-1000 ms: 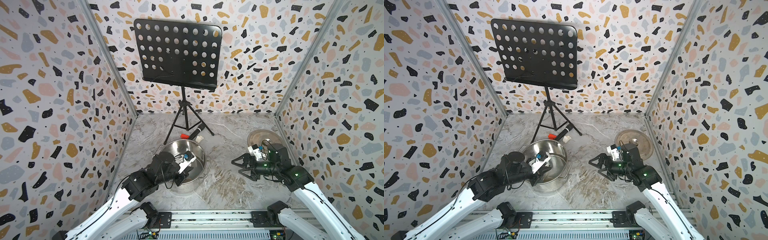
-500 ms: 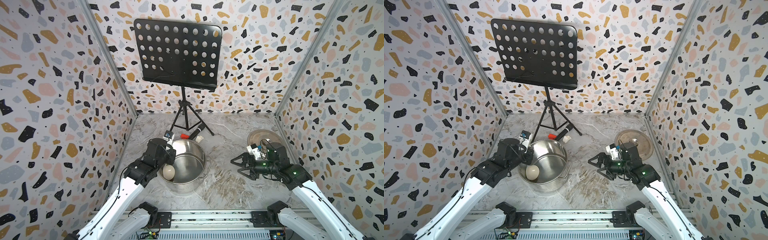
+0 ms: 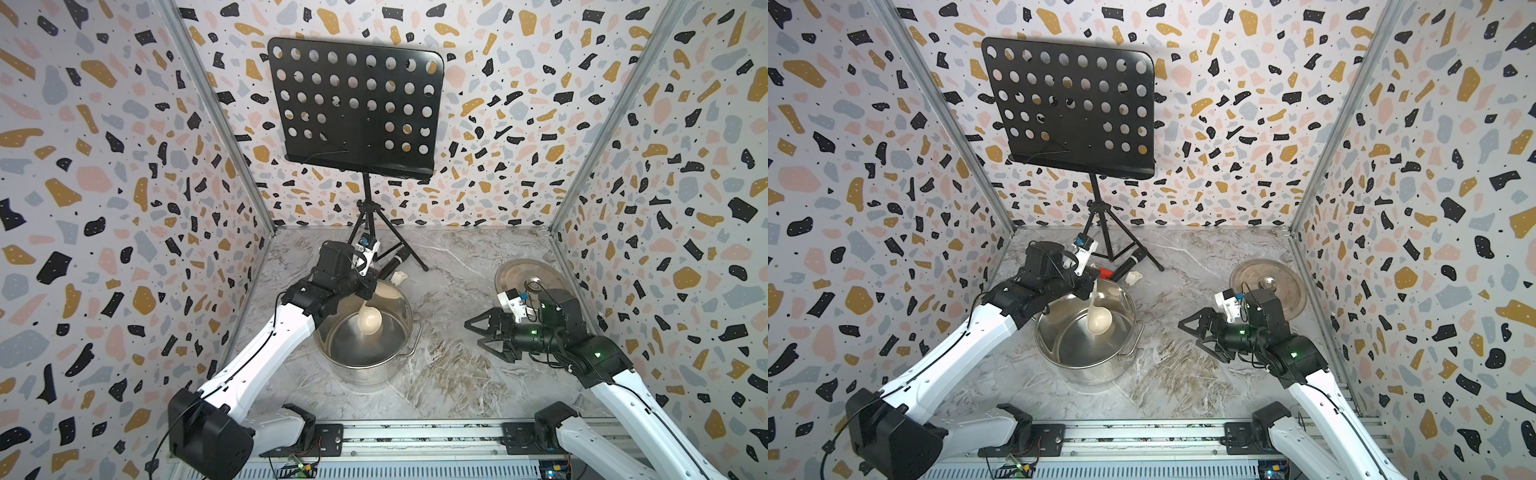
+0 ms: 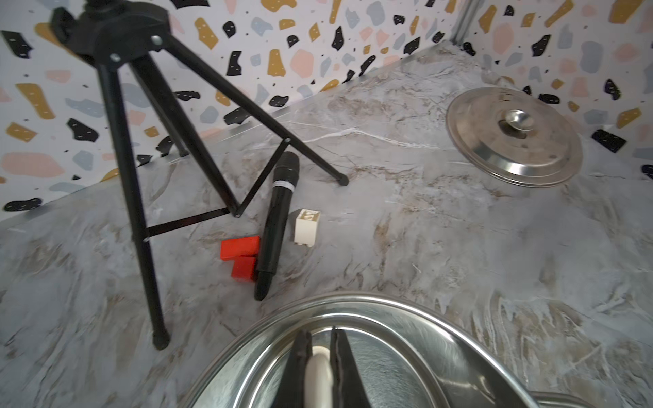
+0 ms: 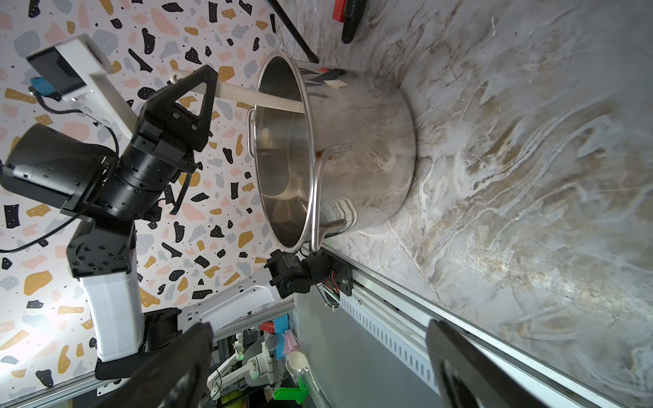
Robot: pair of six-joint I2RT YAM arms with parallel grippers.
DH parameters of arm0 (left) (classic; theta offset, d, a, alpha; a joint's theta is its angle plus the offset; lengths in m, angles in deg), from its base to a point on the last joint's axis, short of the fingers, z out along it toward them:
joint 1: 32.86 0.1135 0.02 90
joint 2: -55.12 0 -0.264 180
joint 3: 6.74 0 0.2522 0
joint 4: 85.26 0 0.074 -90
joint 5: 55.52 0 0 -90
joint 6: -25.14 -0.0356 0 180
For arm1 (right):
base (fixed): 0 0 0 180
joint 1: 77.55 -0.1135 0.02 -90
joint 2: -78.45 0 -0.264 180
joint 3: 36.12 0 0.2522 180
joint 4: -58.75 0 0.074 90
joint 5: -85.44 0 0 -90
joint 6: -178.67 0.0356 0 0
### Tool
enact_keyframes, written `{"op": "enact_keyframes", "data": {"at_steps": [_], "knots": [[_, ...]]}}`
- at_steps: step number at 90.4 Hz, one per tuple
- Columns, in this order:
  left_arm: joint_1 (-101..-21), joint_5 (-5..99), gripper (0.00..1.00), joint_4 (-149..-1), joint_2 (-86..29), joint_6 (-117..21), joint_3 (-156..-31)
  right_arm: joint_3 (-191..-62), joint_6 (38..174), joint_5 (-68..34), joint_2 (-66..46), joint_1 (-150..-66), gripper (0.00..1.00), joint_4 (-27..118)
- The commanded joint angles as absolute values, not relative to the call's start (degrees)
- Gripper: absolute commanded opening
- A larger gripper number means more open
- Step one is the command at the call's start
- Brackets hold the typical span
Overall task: Stir the soup with a spoon
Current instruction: Stir the soup in the pan with a stick.
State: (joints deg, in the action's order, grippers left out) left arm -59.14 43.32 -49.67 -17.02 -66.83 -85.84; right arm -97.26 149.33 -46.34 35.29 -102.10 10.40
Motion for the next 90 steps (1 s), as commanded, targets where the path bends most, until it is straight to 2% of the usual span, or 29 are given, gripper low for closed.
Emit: {"op": "enact_keyframes", "data": {"at_steps": [1,25,49,74,90], "knots": [[-62.72,49.94,0.00,-53.27,-18.10,-68.90,-88.96,-97.51,149.88,-45.79,36.04,-102.29,0.99,9.66],[-70.75,52.45,0.00,-47.56,-15.31,-74.19,-87.43,-97.72,150.02,-45.48,36.25,-102.33,0.99,9.49],[-72.69,52.56,0.00,-39.20,-0.12,-75.15,-76.95,-97.48,150.02,-45.72,36.01,-102.28,0.99,9.95],[-72.11,40.33,0.00,-30.32,12.24,-73.35,-72.28,-98.68,149.28,-46.47,33.94,-102.33,0.99,10.46],[-66.52,29.25,0.00,-30.50,15.11,-66.01,-71.77,-99.10,148.94,-46.65,33.82,-102.33,0.99,9.96]]}}
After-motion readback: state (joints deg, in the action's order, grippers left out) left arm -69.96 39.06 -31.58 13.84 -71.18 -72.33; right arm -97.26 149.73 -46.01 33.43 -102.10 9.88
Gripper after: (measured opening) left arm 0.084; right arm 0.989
